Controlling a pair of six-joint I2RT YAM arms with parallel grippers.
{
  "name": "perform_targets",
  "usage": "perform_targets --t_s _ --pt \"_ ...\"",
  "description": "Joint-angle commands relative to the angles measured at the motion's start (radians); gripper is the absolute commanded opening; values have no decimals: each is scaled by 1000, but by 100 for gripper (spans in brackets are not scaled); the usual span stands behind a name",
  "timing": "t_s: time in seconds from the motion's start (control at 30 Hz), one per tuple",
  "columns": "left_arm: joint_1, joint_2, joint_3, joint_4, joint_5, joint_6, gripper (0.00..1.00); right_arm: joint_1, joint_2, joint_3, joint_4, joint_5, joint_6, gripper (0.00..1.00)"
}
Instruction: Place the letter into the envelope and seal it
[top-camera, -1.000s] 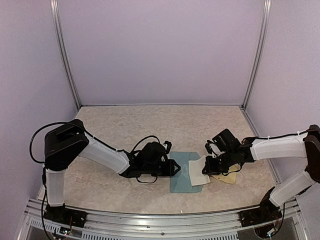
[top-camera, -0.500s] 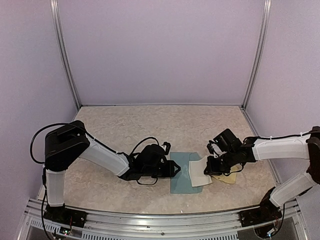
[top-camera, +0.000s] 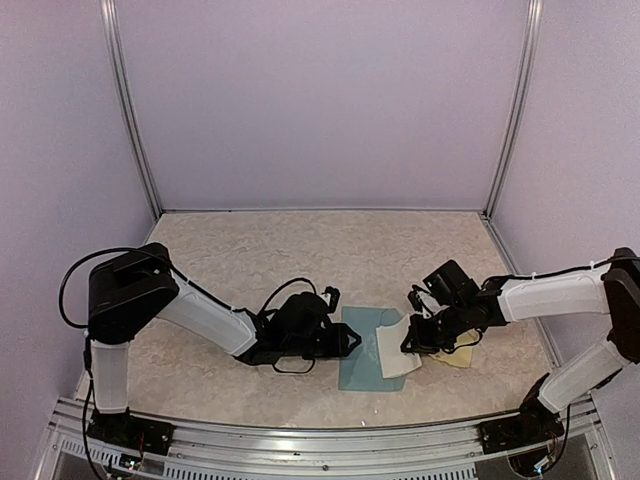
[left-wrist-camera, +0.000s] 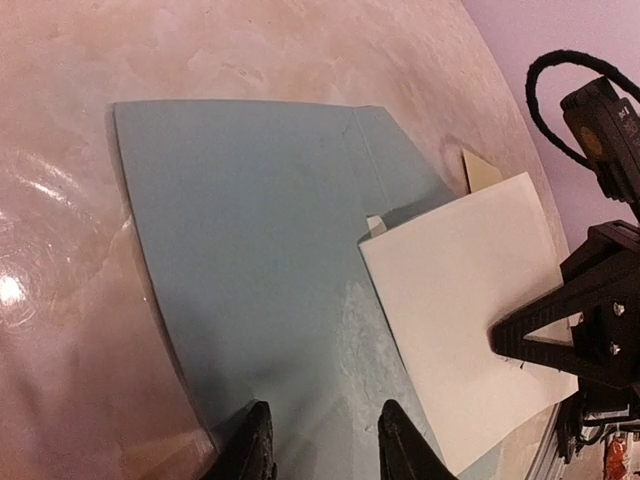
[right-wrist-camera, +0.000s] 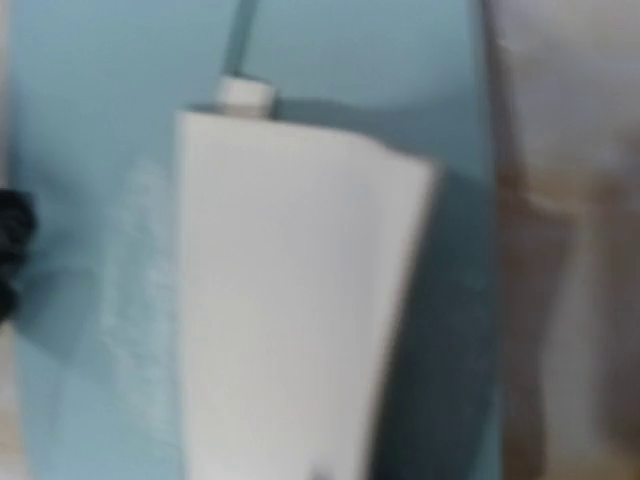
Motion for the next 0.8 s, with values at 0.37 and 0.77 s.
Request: perform_targets --t_s 0.37,0.77 --pt "-16 -23 -56 -76 10 -28 34 -6 0 -47 176 -75 39 0" --pt "-21 -60 -104 -73 -35 -58 34 -7 -126 -60 40 70 88 0"
